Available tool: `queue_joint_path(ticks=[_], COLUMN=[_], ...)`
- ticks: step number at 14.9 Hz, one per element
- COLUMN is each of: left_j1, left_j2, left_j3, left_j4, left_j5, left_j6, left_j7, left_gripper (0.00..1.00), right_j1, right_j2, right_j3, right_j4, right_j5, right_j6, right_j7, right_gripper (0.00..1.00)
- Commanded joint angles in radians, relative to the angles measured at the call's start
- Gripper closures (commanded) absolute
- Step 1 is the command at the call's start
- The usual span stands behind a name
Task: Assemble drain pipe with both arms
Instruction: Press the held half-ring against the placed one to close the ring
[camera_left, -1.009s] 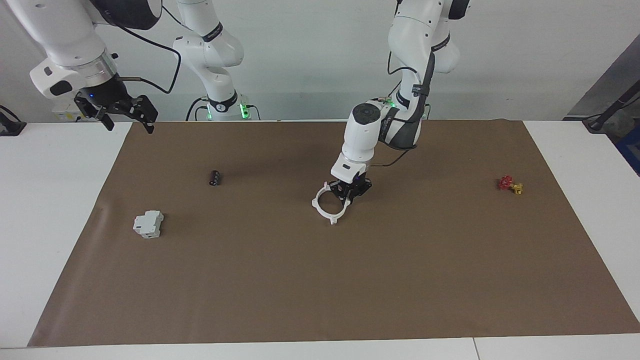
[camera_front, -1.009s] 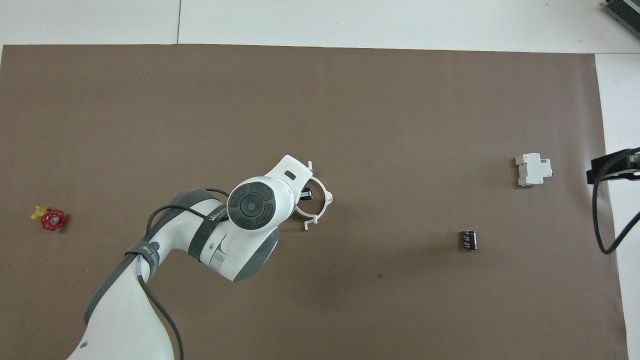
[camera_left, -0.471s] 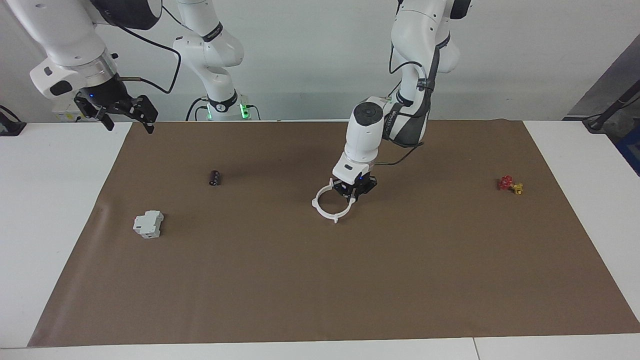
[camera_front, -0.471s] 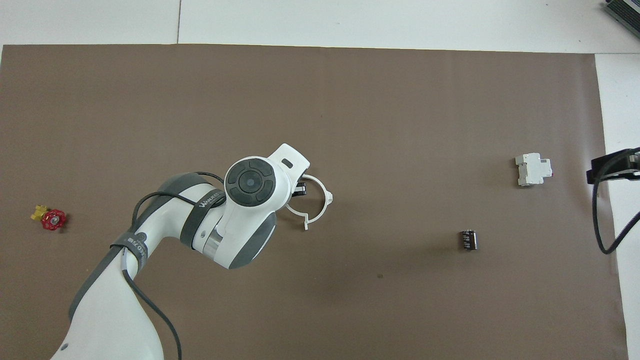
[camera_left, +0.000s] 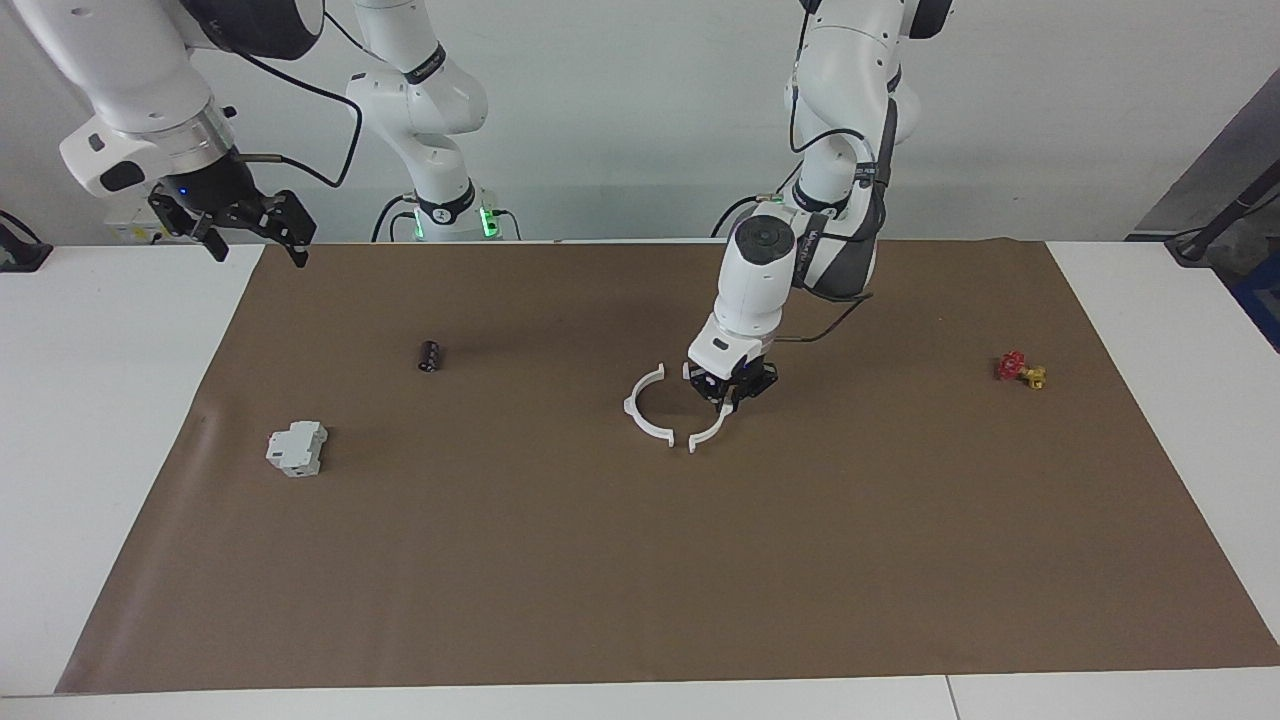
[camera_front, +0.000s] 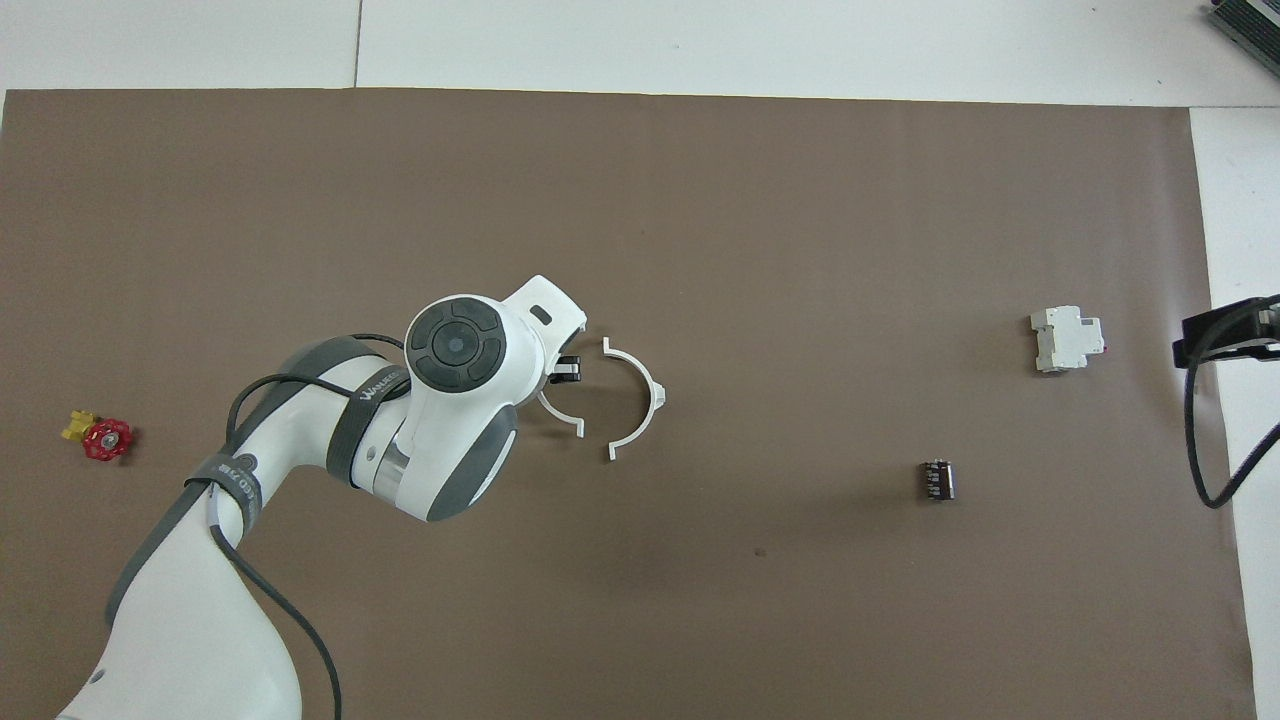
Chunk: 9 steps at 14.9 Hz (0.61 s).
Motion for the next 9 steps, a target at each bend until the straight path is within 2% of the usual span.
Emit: queue_joint_path(ticks=[1,9], left_j1=[-0.001,-0.045], left_j2=[-0.026,-0.026], left_j3=[-0.004,-0.004], left_j4=[-0.084,-0.083], left_j5=[0.015,0.015], left_j6=[0.078,0.081], left_j7=[-0.017,-0.169], left_gripper=[1.0,1.0], right_j1=[-0.005,-0.005], right_j2=[-0.015,-0.015], right_j3=[0.001,0.001], right_j4=[-0.022,-0.022], right_j5=[0.012,0.012], right_j6=[0.02,0.02], right_j7=[0.001,0.001], right_gripper=[0.0,0.0])
